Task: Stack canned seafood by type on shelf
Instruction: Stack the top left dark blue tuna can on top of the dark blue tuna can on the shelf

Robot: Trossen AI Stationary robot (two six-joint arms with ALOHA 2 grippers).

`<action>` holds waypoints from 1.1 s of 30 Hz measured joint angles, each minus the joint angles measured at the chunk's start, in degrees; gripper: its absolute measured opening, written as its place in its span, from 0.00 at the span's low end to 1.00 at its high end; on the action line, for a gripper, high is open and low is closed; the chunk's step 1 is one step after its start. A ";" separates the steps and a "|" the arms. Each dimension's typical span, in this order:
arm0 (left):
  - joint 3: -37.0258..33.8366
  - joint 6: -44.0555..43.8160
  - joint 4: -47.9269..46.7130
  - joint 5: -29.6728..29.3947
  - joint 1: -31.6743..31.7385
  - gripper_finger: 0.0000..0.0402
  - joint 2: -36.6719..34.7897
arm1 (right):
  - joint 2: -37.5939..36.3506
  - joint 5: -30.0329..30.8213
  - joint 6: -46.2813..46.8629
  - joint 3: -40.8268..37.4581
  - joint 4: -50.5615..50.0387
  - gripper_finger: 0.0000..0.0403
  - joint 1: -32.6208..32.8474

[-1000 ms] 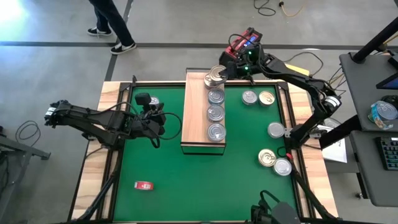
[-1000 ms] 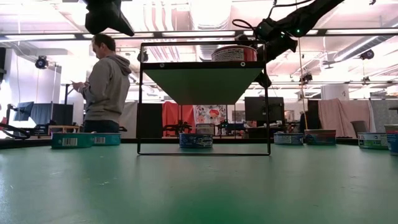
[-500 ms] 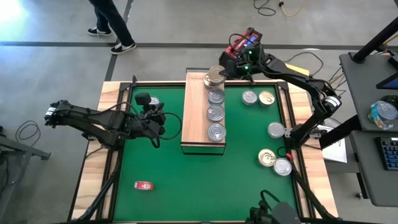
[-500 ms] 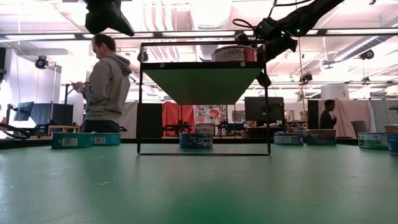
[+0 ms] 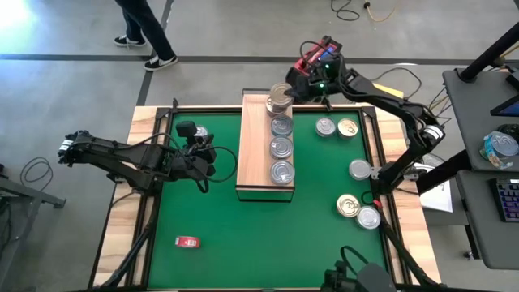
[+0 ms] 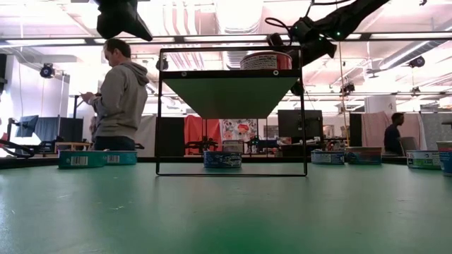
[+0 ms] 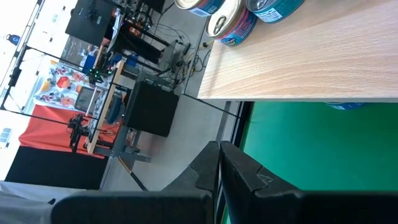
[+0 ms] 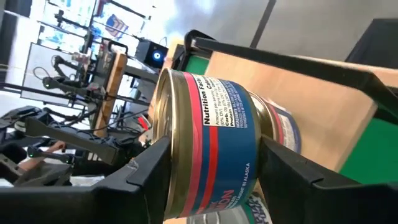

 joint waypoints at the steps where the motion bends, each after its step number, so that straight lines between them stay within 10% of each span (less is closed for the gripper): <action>1: 0.00 -0.02 0.00 0.00 0.00 0.00 -0.01 | 0.00 0.00 0.00 0.19 0.18 0.48 0.01; 33: 0.00 -0.02 -0.05 0.02 0.00 0.00 0.00 | 4.82 -0.68 -1.80 4.37 -0.20 0.62 2.03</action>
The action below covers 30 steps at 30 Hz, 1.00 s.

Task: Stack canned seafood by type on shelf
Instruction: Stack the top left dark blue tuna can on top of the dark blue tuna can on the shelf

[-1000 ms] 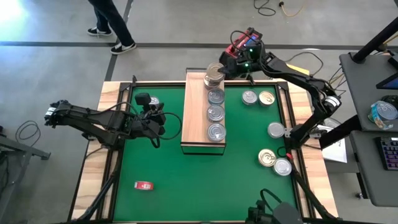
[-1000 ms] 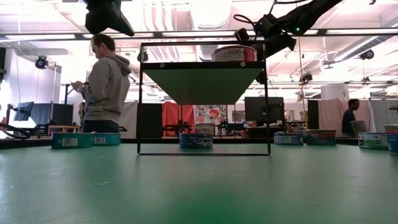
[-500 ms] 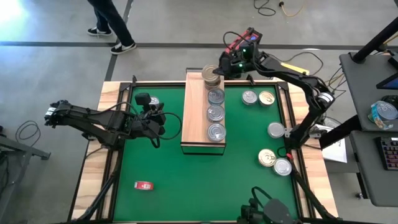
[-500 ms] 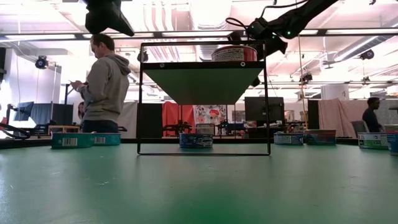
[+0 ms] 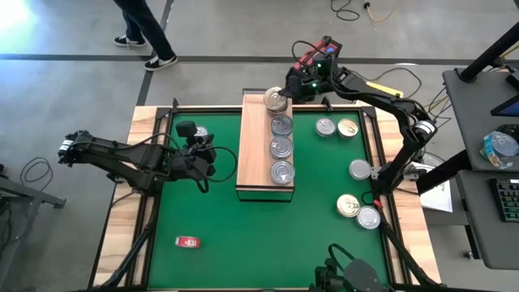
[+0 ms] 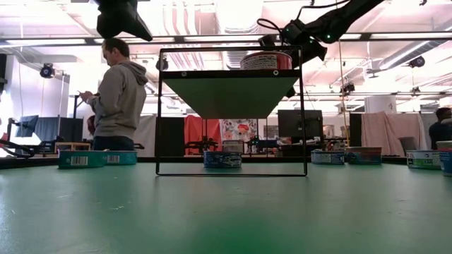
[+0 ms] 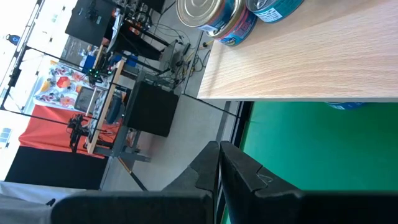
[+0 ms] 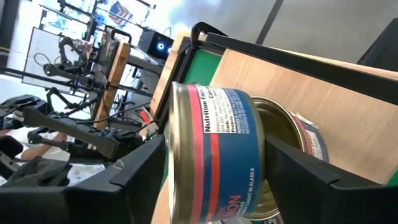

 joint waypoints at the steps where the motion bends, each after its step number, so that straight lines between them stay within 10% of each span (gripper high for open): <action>1: 0.00 0.00 -0.02 0.00 0.00 0.00 0.00 | -0.01 0.00 -0.03 0.02 0.00 0.64 0.00; 30: 0.00 -0.03 -0.10 0.00 -0.01 0.00 0.00 | -0.32 0.87 -6.09 0.00 -4.01 0.85 -0.02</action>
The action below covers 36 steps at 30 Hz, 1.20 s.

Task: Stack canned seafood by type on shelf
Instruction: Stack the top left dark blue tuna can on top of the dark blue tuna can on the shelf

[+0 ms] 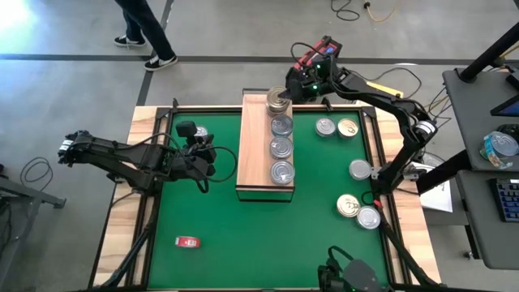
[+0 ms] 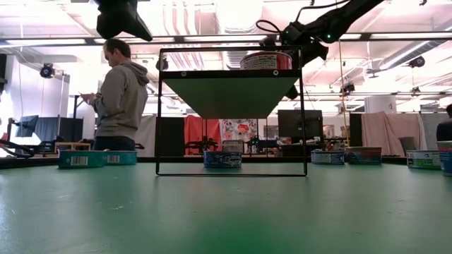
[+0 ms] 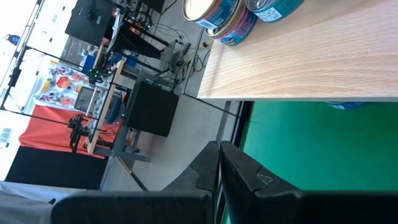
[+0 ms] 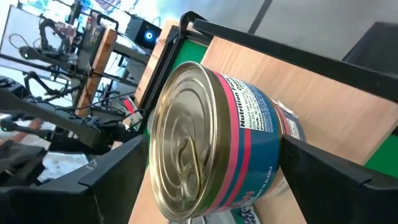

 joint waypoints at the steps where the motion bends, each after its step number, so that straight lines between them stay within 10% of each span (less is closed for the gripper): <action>1: 0.00 -0.01 0.00 0.00 0.01 0.00 0.00 | -0.01 0.04 -1.17 0.00 -0.04 0.85 0.06; 28: 0.00 -0.19 0.00 0.00 0.02 0.00 0.00 | -4.09 13.74 -20.90 1.78 -3.63 0.86 1.01; 36: 0.00 -1.57 0.02 0.64 0.02 0.00 0.00 | -13.25 17.75 -46.27 0.82 -3.84 0.84 9.87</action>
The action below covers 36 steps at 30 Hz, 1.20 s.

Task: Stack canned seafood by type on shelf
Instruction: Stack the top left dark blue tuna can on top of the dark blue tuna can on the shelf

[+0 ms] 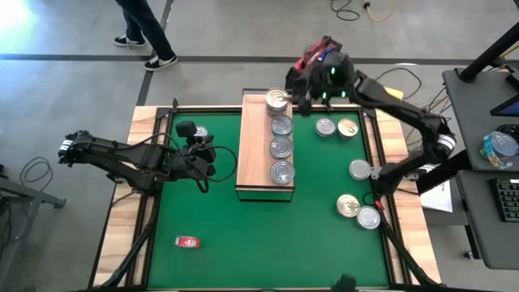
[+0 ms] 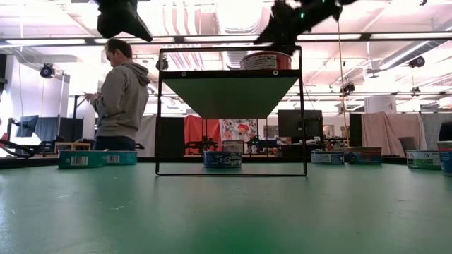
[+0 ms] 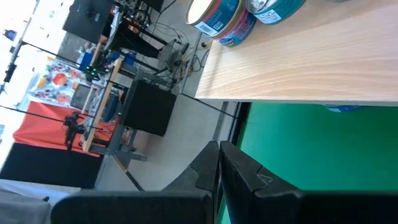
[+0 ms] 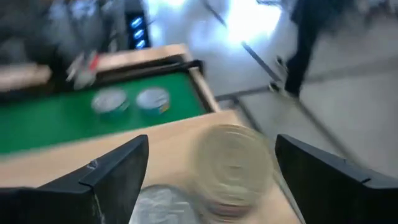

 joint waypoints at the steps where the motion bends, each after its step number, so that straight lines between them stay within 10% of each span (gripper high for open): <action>1: 0.00 -0.36 0.07 0.97 0.00 0.00 0.00 | -0.94 1.71 -2.91 -0.89 -0.06 0.83 2.00; 7: 0.00 0.30 3.10 14.00 -0.01 0.00 0.00 | -7.95 20.62 -7.33 -9.92 4.23 0.77 12.64; 18: -0.03 12.11 14.56 20.67 1.10 0.00 0.00 | -21.79 31.77 -0.86 -36.76 31.25 0.65 26.04; 28: -5.34 23.37 37.84 33.27 13.65 0.00 0.02 | -21.35 55.82 -3.71 -38.32 33.38 0.58 38.84; 36: -7.37 23.80 49.08 41.83 25.84 0.00 8.55 | -21.58 57.58 -1.36 -38.19 33.47 0.57 41.03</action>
